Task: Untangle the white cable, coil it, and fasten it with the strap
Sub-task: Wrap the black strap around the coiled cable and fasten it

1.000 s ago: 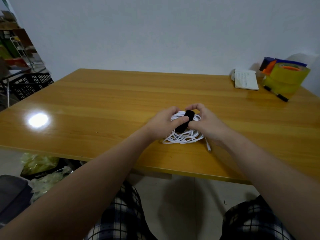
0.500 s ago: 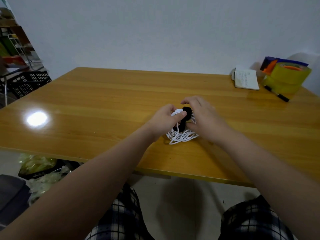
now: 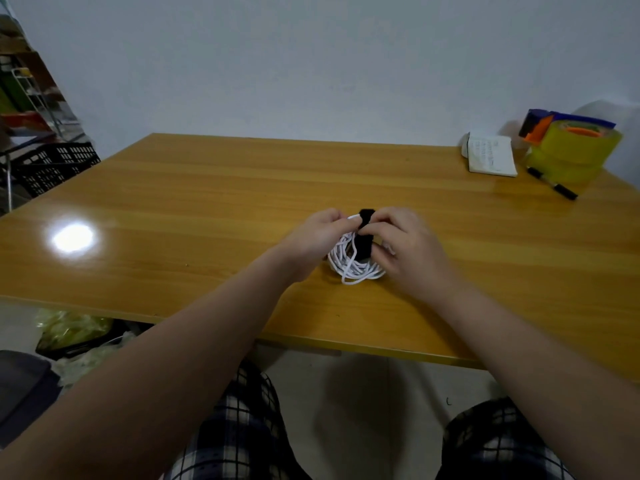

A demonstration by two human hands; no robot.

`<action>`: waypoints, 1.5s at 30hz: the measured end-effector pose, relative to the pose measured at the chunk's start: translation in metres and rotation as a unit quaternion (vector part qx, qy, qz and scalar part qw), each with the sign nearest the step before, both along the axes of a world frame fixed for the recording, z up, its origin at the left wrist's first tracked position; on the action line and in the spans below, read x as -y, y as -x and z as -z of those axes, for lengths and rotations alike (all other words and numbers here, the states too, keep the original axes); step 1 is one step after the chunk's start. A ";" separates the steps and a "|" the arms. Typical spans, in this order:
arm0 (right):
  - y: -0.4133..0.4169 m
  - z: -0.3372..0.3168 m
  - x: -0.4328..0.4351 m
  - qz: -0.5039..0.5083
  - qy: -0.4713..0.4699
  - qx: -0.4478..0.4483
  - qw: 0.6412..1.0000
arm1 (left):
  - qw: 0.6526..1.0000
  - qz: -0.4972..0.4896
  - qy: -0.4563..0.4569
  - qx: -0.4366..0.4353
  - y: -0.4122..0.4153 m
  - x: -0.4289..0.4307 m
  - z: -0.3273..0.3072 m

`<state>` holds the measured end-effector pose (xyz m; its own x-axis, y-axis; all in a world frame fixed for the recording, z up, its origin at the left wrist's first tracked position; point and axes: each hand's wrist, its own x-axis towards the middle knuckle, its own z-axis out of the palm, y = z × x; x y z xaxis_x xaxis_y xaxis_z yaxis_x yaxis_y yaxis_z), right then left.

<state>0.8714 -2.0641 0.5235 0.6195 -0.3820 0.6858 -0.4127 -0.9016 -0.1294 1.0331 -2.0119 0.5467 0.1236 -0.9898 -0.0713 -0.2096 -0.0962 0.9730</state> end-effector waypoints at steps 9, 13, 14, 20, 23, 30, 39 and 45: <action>-0.005 -0.011 0.001 -0.025 -0.251 0.179 0.951 | 0.973 -0.052 0.077 0.212 0.000 0.005 -0.015; -0.012 -0.031 -0.017 -0.056 -0.198 0.154 0.966 | 0.926 -0.099 0.123 0.342 -0.006 0.023 -0.017; -0.013 -0.036 -0.023 -0.072 -0.191 0.132 0.970 | 0.923 -0.098 0.117 0.352 -0.010 0.026 -0.016; -0.006 -0.058 -0.014 -0.049 -0.326 0.240 0.913 | 0.874 -0.010 0.192 0.446 -0.016 0.017 -0.006; -0.005 -0.063 0.001 -0.017 -0.381 0.303 0.873 | 0.859 0.046 0.229 0.455 -0.004 0.009 -0.007; -0.009 -0.066 0.006 -0.007 -0.415 0.346 0.842 | 0.891 0.084 0.249 0.369 0.011 -0.001 -0.007; -0.016 -0.056 0.005 0.040 -0.511 0.396 0.762 | 0.951 0.029 0.168 0.258 0.017 -0.015 -0.016; -0.016 -0.047 0.003 0.027 -0.576 0.360 0.733 | 0.939 0.047 0.189 0.282 0.018 -0.019 -0.016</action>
